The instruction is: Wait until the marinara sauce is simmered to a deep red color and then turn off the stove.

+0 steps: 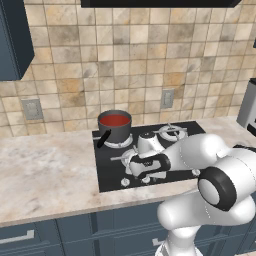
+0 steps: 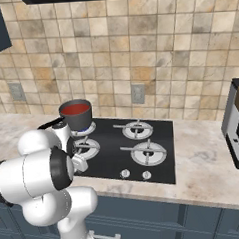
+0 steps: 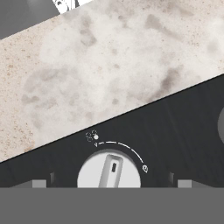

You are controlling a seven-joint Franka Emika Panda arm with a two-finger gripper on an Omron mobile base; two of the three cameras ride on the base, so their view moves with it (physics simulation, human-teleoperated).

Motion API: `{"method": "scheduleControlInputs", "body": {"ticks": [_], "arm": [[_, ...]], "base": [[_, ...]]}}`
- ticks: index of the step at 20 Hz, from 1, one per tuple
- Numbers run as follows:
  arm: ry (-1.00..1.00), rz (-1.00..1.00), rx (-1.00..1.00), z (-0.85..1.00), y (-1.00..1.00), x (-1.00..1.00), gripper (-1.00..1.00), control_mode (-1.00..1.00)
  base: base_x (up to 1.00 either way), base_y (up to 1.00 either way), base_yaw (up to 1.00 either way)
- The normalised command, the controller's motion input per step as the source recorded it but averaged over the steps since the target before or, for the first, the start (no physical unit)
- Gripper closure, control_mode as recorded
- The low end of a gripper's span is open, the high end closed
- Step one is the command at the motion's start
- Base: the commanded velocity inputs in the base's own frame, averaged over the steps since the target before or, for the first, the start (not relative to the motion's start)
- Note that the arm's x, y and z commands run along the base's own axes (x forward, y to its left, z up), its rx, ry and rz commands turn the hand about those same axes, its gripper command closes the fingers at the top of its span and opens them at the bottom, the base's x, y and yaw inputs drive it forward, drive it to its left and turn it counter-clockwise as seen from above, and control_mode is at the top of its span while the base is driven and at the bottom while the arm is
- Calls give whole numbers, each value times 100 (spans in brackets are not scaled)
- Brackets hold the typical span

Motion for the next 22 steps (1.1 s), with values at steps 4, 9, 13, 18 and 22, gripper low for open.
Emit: {"method": "scheduleControlInputs", "body": {"ticks": [4,9,13,18,22], "arm": [[0,0,0,0,0,0,-100,-100],[0,0,0,0,0,-4,-100,-100],[0,0,0,0,0,-11,-100,-100],[0,0,0,0,0,-14,-100,-100],[0,0,0,0,0,-5,-100,-100]], "base": [[0,0,0],[0,0,0],[0,0,0],[0,0,0],[0,0,0]]}}
